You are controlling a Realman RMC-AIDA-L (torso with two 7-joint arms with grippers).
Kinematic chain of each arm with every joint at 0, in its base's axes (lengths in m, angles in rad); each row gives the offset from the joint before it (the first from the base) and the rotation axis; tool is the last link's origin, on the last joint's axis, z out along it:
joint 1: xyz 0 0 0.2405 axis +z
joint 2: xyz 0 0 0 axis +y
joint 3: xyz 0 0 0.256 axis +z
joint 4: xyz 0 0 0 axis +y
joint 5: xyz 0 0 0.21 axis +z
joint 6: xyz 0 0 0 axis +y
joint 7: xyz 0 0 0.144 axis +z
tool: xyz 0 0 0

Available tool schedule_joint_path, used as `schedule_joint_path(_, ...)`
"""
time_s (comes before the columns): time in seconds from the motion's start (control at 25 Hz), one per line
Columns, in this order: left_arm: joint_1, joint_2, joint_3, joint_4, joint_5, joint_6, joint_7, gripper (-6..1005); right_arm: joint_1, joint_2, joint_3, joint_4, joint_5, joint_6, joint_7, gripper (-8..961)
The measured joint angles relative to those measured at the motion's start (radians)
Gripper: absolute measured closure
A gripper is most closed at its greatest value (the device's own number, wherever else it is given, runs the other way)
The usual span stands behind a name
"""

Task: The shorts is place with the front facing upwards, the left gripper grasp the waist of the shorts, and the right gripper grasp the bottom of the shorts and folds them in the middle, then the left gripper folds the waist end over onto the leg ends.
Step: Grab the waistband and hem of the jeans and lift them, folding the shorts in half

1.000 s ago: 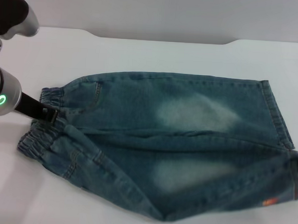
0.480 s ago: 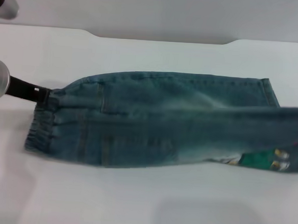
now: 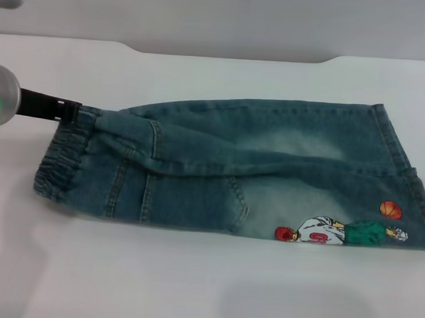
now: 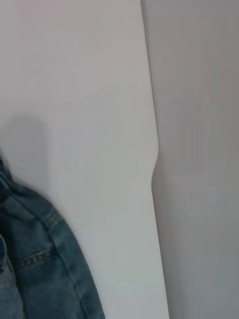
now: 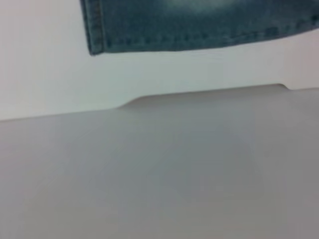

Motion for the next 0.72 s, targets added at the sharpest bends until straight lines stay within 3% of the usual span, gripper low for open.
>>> schedule_joint_path(0.36,-0.015,0.0,-0.005,0.044,-0.049,0.056,0.034,958,0.005,0.001,-0.006,-0.002,0.01,-0.019,-0.006,919)
schedule_joint_path(0.72,-0.044,0.0,-0.012,0.077,-0.05,0.057,0.052,959,0.043,-0.001,-0.021,-0.117,-0.071,-0.054,0.017,889)
